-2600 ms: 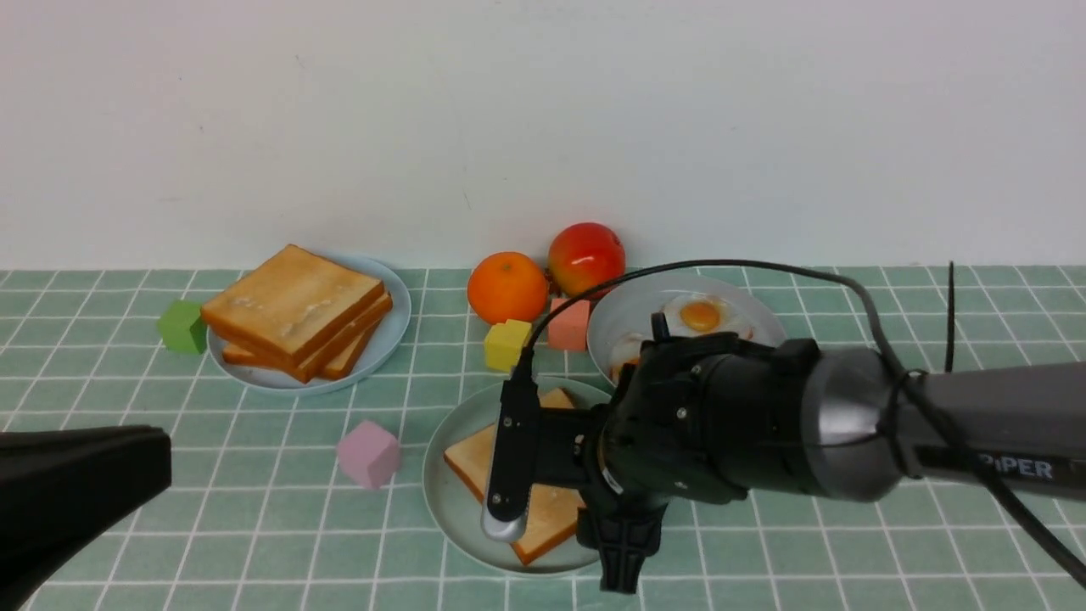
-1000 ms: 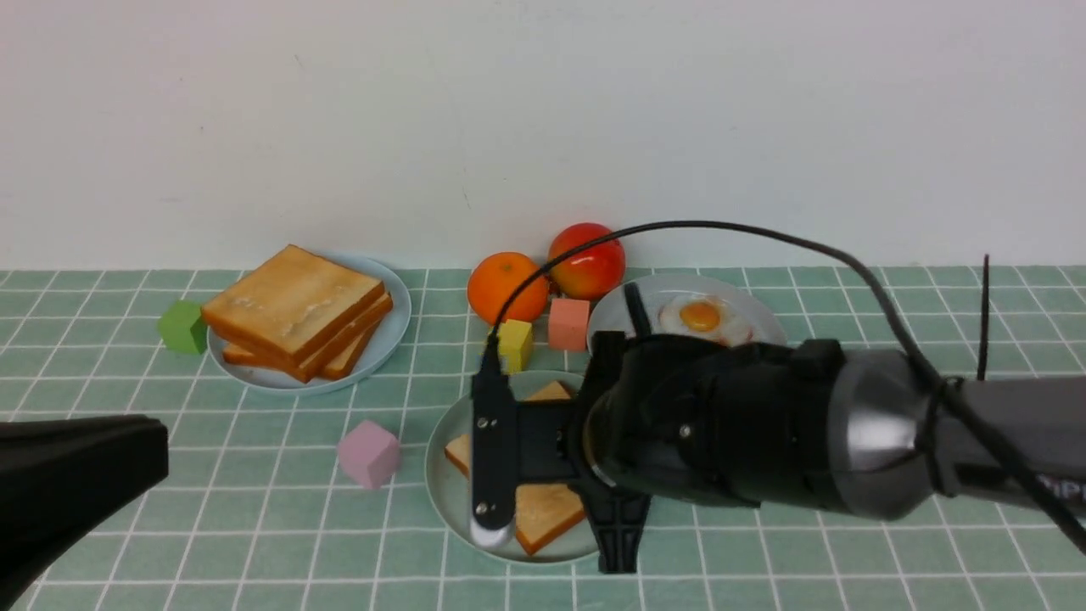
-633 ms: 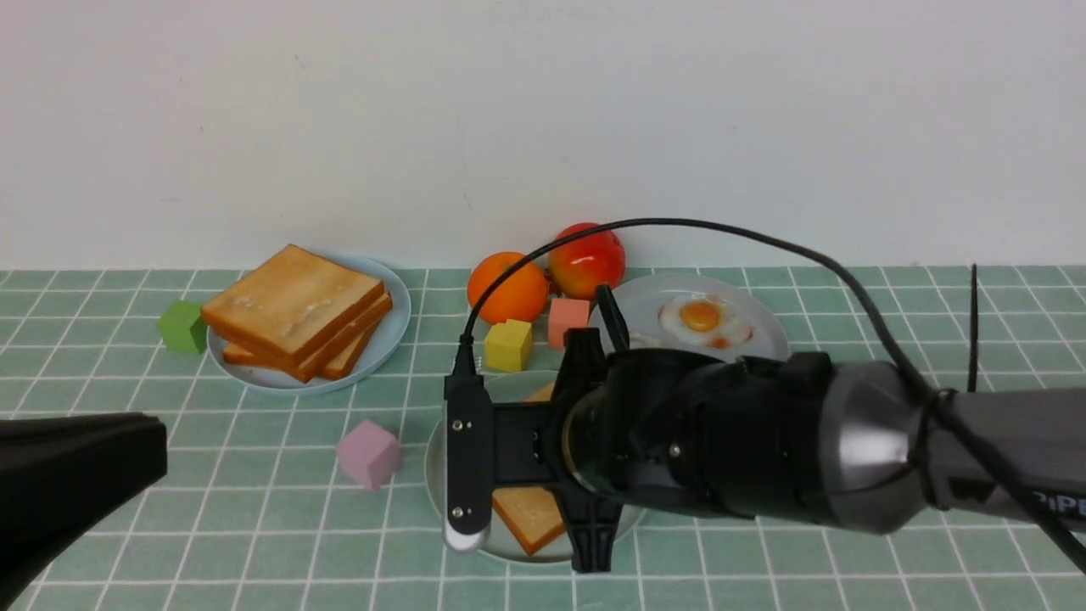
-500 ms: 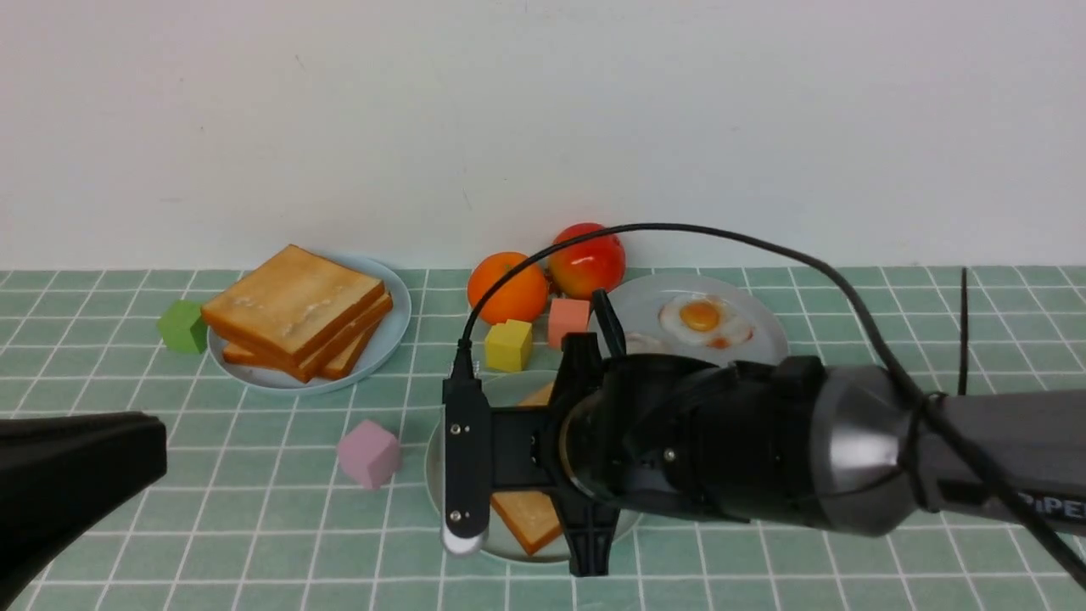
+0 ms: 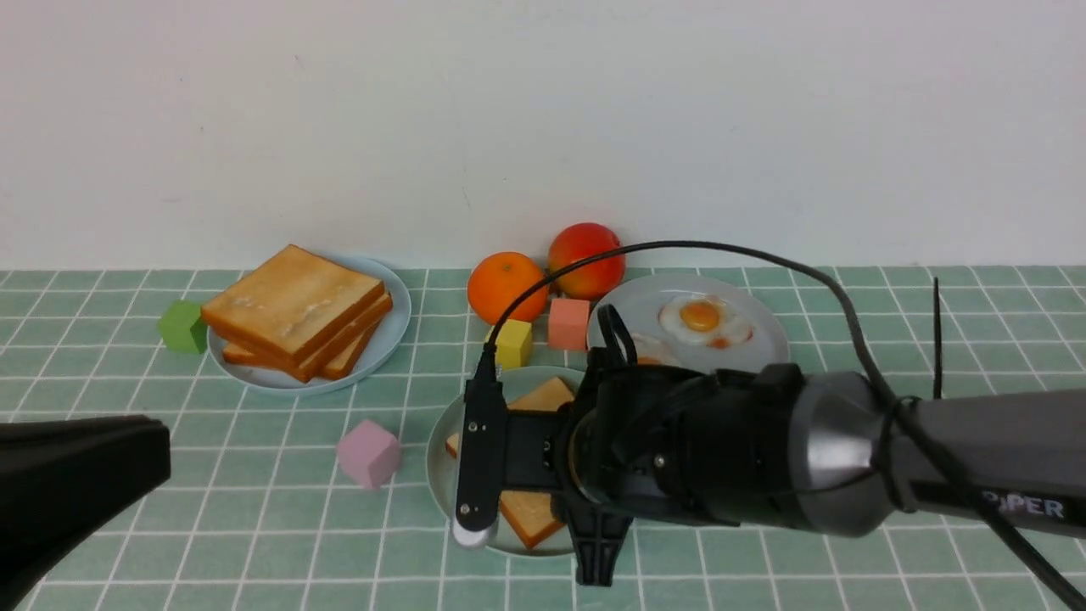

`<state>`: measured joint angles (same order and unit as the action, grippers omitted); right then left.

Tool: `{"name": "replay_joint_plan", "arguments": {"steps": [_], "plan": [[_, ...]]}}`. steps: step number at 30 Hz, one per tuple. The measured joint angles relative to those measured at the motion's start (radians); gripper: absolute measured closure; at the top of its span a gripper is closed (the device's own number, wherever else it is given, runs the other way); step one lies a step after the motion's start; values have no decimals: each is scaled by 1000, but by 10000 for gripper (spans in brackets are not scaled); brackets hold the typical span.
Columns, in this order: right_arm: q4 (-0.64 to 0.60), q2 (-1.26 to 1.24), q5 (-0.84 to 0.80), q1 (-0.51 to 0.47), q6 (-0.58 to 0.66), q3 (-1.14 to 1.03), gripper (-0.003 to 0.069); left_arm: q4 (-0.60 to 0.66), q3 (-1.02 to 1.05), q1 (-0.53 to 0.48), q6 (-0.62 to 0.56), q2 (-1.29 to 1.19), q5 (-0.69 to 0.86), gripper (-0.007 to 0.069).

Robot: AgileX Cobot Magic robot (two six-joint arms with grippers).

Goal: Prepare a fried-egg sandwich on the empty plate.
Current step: Use the right arm to place the fried egg on the slice of bread in the middle, then use the left arm to grab a slice of bread

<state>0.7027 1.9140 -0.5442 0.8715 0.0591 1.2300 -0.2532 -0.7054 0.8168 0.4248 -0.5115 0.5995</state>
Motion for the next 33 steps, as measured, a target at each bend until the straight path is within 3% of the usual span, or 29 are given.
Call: {"name": "replay_joint_plan", "arguments": {"steps": [2,4,8,12,14,15,16,17,18,20,22,26,27,28,31,33], "plan": [[-4,-6,-19,0,-28,0,209,25,0,0,0,0,0,589],[-17,-27,-44,1,-38,0,157,46,0,0,0,0,2,587],[-72,-147,-139,8,-76,0,146,60,0,0,4,-18,5,585],[-156,-322,-279,9,-143,0,232,65,0,0,19,-97,21,587],[-230,-462,-414,8,-195,0,344,61,-1,0,14,-198,26,611],[-249,-482,-449,8,-202,0,365,57,-6,0,10,-228,27,627],[-288,-557,-524,7,-223,0,449,43,-20,0,4,-304,34,638],[-293,-557,-533,7,-223,0,449,41,-26,0,3,-315,35,638],[-333,-627,-593,7,-235,0,534,21,-62,0,-6,-408,44,638],[-371,-697,-629,7,-242,0,622,10,-107,-15,-33,-511,52,638],[-399,-768,-642,7,-245,0,667,18,-167,-67,-82,-608,60,638],[-425,-859,-671,7,-268,0,671,102,-292,-223,-240,-773,90,638],[-436,-908,-694,7,-279,0,671,180,-355,-314,-343,-856,112,638],[-436,-913,-694,7,-280,0,671,201,-363,-326,-357,-877,115,638],[-459,-1007,-712,7,-289,0,671,363,-493,-492,-570,-1046,155,638],[-462,-1051,-716,7,-291,0,671,404,-562,-546,-640,-1125,159,638]]}}
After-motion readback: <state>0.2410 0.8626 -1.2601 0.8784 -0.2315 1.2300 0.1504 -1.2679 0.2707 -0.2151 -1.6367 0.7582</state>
